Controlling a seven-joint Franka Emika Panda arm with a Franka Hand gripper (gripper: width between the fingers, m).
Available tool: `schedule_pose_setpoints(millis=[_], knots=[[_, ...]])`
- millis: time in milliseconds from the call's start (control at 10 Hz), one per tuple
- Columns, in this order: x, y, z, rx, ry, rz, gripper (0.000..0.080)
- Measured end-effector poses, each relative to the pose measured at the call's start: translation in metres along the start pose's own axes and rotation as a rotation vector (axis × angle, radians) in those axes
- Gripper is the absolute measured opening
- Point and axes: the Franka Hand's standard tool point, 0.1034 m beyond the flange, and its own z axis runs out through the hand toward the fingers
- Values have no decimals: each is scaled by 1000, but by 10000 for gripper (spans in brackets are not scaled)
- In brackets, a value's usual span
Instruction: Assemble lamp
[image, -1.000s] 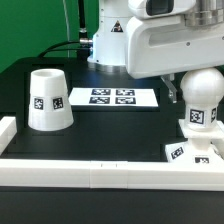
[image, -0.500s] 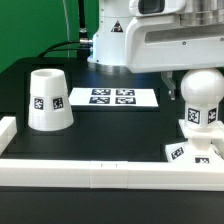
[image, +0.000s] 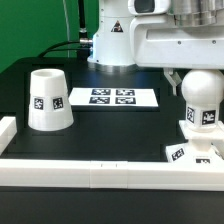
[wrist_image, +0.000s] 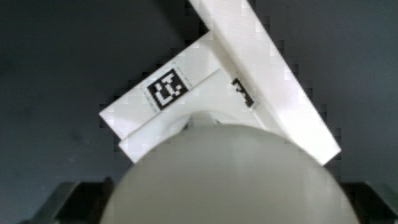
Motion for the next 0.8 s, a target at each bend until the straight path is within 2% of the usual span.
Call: schedule_pose_setpoints(millis=[200,500,800], knots=[[-1,-1,0,8,-7,129,577],[-2,-3,1,33,-37,415,577],[-2,-4,0,39,-42,529,577]])
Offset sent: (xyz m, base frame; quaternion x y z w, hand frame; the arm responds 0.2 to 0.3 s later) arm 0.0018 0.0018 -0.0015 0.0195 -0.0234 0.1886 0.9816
